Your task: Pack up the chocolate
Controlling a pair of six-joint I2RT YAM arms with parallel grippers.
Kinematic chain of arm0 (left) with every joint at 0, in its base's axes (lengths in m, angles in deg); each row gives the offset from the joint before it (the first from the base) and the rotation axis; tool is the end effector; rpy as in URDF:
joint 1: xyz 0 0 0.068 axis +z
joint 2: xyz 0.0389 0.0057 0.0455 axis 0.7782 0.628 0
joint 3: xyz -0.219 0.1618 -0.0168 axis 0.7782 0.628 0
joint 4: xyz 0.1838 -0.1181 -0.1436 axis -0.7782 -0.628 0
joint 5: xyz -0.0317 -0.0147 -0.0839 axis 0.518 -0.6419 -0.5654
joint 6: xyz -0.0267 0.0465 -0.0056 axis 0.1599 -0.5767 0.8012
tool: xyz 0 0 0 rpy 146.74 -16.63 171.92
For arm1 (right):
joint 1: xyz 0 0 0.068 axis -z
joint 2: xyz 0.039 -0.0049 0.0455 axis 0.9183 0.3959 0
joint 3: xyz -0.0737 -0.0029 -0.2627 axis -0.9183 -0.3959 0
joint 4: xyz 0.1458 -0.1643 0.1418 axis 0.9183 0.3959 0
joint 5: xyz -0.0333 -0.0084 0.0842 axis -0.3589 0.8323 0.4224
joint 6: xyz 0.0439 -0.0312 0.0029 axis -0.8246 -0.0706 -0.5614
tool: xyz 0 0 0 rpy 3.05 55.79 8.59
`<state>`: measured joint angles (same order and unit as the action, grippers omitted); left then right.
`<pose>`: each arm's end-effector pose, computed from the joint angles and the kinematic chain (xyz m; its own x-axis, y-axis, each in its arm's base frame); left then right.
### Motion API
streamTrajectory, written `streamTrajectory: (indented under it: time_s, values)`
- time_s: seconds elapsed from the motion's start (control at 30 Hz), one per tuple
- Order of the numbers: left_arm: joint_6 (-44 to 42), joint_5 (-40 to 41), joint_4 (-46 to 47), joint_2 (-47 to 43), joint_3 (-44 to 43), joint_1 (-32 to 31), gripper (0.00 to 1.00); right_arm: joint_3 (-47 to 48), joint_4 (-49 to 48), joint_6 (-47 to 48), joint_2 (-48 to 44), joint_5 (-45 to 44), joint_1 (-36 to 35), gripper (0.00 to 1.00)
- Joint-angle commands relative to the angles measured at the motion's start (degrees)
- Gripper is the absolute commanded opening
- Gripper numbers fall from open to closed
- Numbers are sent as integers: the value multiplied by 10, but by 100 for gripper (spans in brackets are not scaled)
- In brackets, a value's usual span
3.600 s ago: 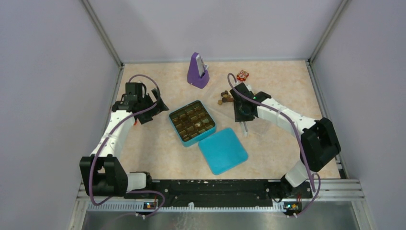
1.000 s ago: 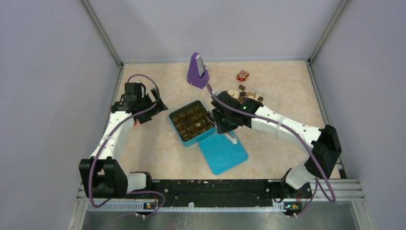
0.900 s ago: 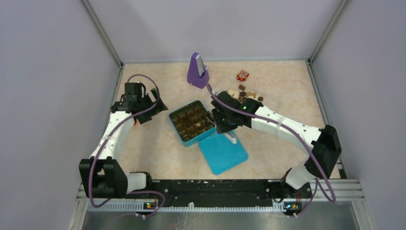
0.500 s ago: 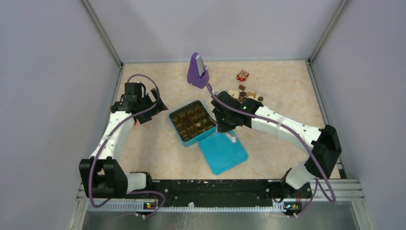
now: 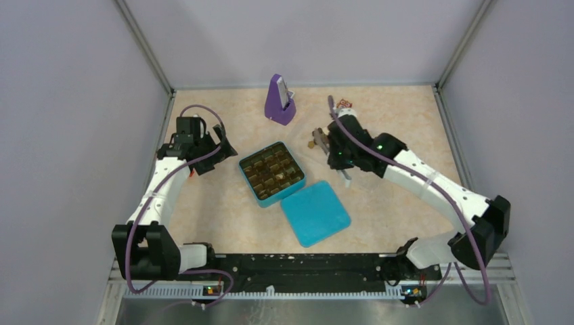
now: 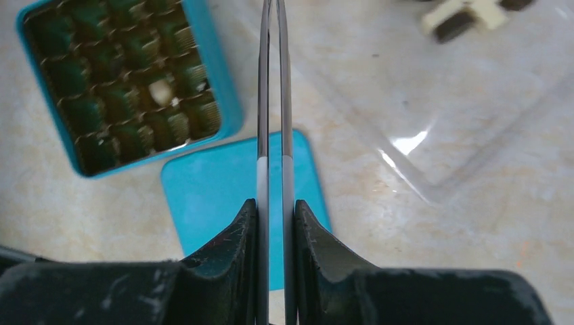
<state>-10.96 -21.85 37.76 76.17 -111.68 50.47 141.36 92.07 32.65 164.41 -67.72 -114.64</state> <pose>0.2613 -0.0079 0.2837 -0.7168 -0.5071 -0.4786 -0.3203 0.8491 -0.4199 0.2027 0.2101 0.3394 -0.7369 -0.1271 -0.6640 -0.2754 0.9534 0.1231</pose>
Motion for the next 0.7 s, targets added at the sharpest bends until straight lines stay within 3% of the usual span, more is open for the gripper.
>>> streamTrajectory:
  time_s: [0.0, 0.23, 0.67]
  values:
    - [-7, 0, 8, -11, 1, 2, 99, -58, 1, -10, -75, -29, 94, 18]
    - [-4, -10, 12, -3, -3, 3, 99, -164, -6, -9, -130, -3, 193, 36]
    - [-4, -21, 14, 9, -8, 3, 99, -190, -74, -5, -100, 4, 211, 37]
